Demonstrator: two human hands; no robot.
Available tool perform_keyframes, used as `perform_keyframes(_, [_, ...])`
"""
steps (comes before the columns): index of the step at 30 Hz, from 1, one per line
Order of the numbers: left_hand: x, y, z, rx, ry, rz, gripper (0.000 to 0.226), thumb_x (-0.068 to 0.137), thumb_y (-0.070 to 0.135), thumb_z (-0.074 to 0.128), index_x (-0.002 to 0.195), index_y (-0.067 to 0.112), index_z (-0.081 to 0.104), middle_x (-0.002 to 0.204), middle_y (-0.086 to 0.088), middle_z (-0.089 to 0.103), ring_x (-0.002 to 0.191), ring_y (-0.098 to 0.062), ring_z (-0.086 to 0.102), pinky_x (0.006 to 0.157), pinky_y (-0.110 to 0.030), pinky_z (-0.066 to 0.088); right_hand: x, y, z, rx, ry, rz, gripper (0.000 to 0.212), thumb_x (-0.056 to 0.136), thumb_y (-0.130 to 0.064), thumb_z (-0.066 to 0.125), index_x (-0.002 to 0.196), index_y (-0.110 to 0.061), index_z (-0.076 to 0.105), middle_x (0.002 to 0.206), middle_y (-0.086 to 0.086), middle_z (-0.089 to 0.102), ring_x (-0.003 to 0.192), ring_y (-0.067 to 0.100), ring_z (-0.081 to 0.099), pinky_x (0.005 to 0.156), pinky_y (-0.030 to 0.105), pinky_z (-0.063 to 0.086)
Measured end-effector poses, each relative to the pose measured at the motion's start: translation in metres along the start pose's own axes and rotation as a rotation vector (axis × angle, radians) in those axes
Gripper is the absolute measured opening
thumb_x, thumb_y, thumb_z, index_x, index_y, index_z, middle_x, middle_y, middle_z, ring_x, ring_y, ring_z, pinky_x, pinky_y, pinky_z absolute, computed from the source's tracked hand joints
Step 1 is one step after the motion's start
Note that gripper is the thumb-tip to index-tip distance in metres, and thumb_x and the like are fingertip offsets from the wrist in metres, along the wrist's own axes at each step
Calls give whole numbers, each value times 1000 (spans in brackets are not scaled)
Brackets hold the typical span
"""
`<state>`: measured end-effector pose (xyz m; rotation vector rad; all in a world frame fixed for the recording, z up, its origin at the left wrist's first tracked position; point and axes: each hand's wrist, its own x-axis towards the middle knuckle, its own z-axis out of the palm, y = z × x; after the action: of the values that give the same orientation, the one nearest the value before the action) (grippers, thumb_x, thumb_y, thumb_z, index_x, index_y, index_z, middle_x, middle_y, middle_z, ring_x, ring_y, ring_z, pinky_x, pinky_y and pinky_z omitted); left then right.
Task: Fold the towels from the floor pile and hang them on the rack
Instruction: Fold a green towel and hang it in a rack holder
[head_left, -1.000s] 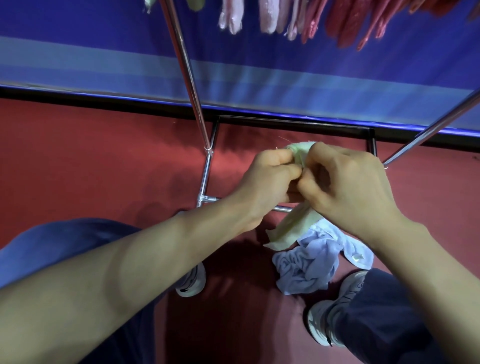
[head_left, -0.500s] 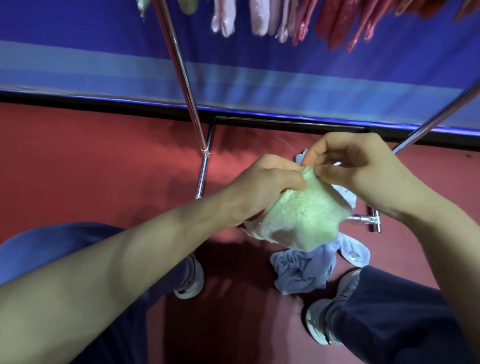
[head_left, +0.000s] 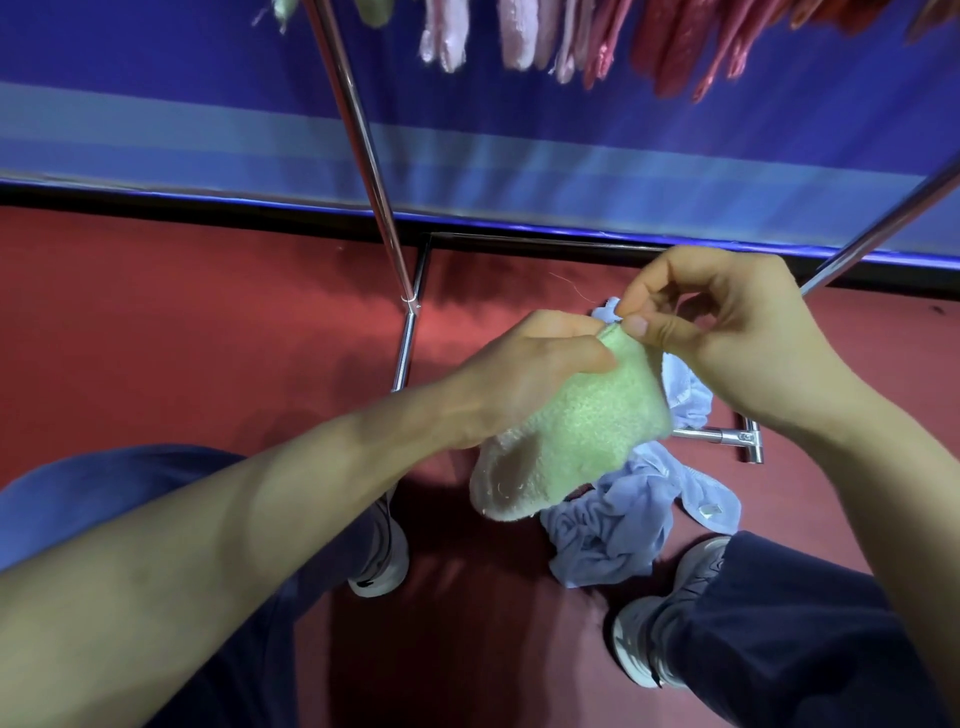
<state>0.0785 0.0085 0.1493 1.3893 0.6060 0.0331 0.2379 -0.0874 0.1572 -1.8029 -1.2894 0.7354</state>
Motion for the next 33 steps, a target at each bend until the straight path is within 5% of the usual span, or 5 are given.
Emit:
perform_keyframes(8, [1,-1,-2,-159,196,-13,22,104,10,46,104,3,68,95,-10,66,88,-19,61,74,-27,49,-1,-1,-3,-514,207,117,29,90,-37,69,72,-14,68,63,-1,59,61,20,53,62,28,39])
perform_keyframes(14, [5,16,-8,-507,318,-81,34,105,14,44,128,-5,59,107,-18,66,92,-27,66,73,-28,57,-5,-2,8,263,-164,413,79,73,-87,49,98,-18,78,101,3,77,104,19,71,102,46,49])
perform_keyframes(18, [1,31,-9,-632,292,-65,40,105,17,44,138,-4,53,112,-18,65,95,-26,66,72,-28,59,-9,-11,14,810,-331,257,64,92,-64,32,130,-21,61,130,-1,67,125,15,59,102,39,47])
perform_keyframes(25, [5,36,-33,-639,378,-57,47,103,27,51,141,0,53,141,-21,56,135,-34,51,115,-46,39,-11,-23,9,695,-269,197,25,67,-27,71,81,-8,79,90,9,76,84,21,72,75,31,58])
perform_keyframes(33, [5,19,-25,-757,165,-251,53,88,58,53,125,20,51,111,-11,48,105,-28,40,82,-38,39,-9,-29,7,826,-111,222,27,72,-8,66,98,-4,72,95,10,76,86,23,73,73,31,59])
